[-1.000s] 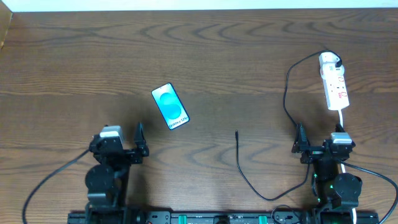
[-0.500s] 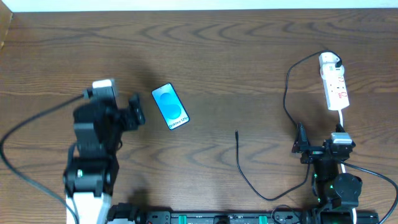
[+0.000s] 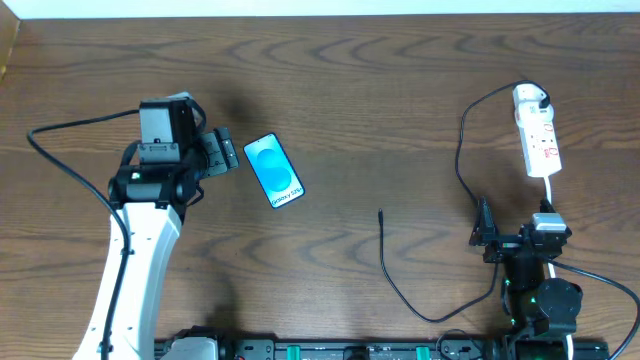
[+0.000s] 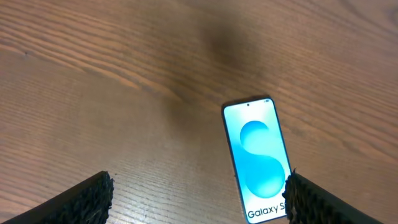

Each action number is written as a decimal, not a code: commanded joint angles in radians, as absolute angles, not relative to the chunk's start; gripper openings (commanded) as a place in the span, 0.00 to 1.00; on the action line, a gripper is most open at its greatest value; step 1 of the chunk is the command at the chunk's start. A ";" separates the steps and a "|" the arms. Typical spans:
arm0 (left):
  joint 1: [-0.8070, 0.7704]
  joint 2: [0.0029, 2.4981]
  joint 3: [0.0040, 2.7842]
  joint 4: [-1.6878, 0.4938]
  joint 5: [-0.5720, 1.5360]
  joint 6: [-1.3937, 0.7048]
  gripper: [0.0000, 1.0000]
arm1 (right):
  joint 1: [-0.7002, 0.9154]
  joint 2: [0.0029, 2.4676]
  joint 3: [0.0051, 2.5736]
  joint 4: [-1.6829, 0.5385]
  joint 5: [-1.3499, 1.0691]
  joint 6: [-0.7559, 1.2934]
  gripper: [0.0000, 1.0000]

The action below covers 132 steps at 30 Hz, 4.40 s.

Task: Plug charger to phone and switch on socket
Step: 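Move the left gripper over the blue phone and lower toward it, then close the left gripper on the phone's long edges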

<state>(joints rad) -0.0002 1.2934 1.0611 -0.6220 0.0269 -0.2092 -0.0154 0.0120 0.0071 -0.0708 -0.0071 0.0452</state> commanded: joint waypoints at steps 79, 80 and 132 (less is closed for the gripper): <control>-0.196 1.948 1.423 -0.888 0.154 -0.701 1.00 | -0.005 0.007 0.006 -0.076 -0.002 0.055 0.99; -0.198 1.949 1.423 -0.888 0.148 -0.701 1.00 | -0.005 0.007 0.006 -0.076 -0.002 0.055 0.99; -0.237 2.028 1.356 -0.764 0.034 -0.686 1.00 | -0.005 0.007 0.006 -0.075 -0.002 0.055 0.99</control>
<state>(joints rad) -0.2367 2.0129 1.3796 -0.7734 0.0525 -0.6991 -0.0154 0.0120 0.0071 -0.0708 -0.0071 0.0452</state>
